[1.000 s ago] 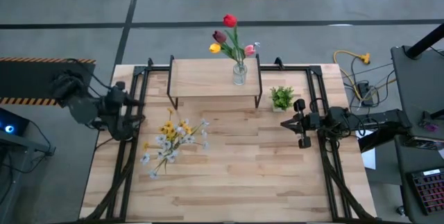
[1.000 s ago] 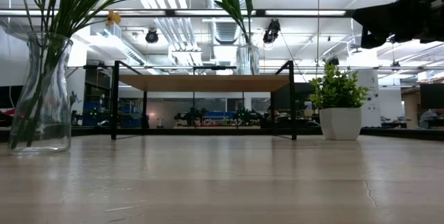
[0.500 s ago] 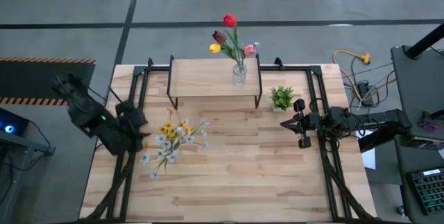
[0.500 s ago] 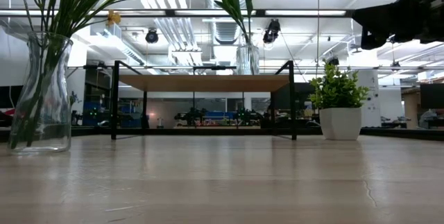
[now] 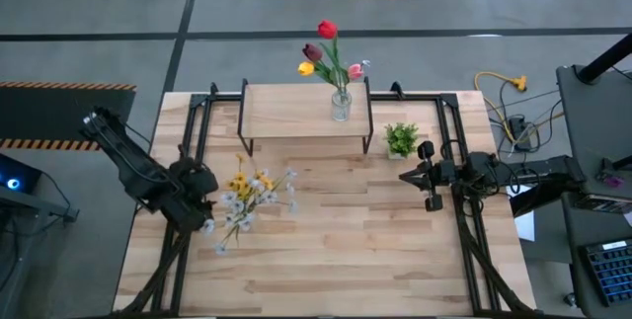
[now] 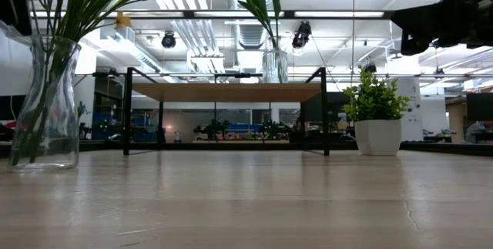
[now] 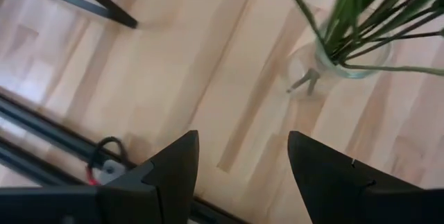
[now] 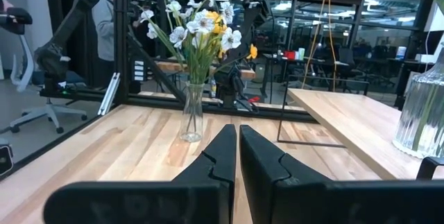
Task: Pick and place flowers into a vace then onto a shelf
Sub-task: Put the transparent vase with flowers on the shelf
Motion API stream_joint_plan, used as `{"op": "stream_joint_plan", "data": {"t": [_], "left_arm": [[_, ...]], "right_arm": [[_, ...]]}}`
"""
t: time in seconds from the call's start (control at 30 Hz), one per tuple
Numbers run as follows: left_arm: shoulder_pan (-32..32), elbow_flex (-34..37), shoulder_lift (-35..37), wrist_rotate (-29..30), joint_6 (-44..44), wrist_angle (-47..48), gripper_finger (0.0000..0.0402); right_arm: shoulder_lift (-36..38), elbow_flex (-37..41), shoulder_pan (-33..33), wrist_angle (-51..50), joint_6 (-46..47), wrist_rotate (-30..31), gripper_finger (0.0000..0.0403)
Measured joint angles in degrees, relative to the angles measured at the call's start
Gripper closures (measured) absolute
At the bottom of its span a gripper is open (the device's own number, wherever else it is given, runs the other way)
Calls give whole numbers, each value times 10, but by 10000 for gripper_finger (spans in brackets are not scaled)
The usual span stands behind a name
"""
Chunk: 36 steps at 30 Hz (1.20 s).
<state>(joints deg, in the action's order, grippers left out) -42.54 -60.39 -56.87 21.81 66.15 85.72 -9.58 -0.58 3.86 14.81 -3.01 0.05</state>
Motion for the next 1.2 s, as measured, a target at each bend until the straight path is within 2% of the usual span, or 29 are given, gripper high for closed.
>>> {"op": "stream_joint_plan", "data": {"t": [0.2, 0.4, 0.53, 0.73, 1.2], "left_arm": [[-3, 28, -1, -31, -1, -61, 197], [-18, 44, -1, -69, 25, -62, 197], [-22, 45, -1, -71, 34, -76, 197], [-22, 59, -1, -67, -12, -146, 197], [-21, 151, 0, -64, -26, -287, 197]], "right_arm": [[0, 0, 0, 0, 0, 0, 392], [0, 0, 0, 0, 0, 0, 392], [0, 0, 0, 0, 0, 0, 392], [0, 0, 0, -8, 0, 0, 392], [0, 0, 0, -10, 0, 0, 392]]}}
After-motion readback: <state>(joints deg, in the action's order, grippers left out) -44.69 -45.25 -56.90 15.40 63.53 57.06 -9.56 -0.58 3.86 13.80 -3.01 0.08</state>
